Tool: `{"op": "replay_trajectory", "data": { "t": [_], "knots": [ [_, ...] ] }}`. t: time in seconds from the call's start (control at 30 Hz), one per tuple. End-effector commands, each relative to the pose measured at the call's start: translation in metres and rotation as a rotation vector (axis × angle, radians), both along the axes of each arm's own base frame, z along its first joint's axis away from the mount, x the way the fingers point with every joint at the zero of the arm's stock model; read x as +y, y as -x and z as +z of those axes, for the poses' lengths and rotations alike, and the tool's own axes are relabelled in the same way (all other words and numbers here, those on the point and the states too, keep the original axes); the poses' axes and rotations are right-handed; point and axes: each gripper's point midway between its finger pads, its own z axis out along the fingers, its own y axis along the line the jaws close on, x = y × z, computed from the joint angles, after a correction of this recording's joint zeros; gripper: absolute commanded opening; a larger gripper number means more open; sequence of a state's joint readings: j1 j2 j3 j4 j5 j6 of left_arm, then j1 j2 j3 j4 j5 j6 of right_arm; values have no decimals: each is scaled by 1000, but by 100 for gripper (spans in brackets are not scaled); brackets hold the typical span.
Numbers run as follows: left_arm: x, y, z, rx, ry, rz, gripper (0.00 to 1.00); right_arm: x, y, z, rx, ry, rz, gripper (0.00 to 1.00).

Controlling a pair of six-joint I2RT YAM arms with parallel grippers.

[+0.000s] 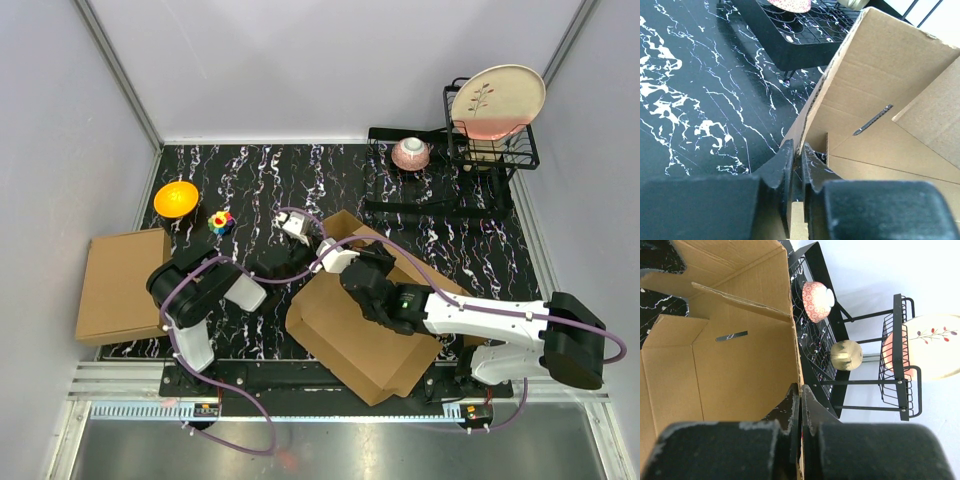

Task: Fold the paper box

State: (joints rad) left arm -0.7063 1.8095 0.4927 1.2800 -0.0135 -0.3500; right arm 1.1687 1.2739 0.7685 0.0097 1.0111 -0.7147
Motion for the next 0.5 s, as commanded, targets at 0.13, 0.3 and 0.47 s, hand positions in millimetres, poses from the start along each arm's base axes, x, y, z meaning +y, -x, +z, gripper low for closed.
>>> {"op": "replay_trajectory", "data": {
  "t": [0.13,0.3,0.47],
  "knots": [
    [15,10,117,-334,265,29,0,3,-1,8,-4,-62,11,0],
    [22,31,137,-346,282,13,0,1,-3,7,-18,-15,2,0],
    [9,45,144,-316,237,-28,0,-1,-5,7,-30,21,-26,0]
  ]
}}
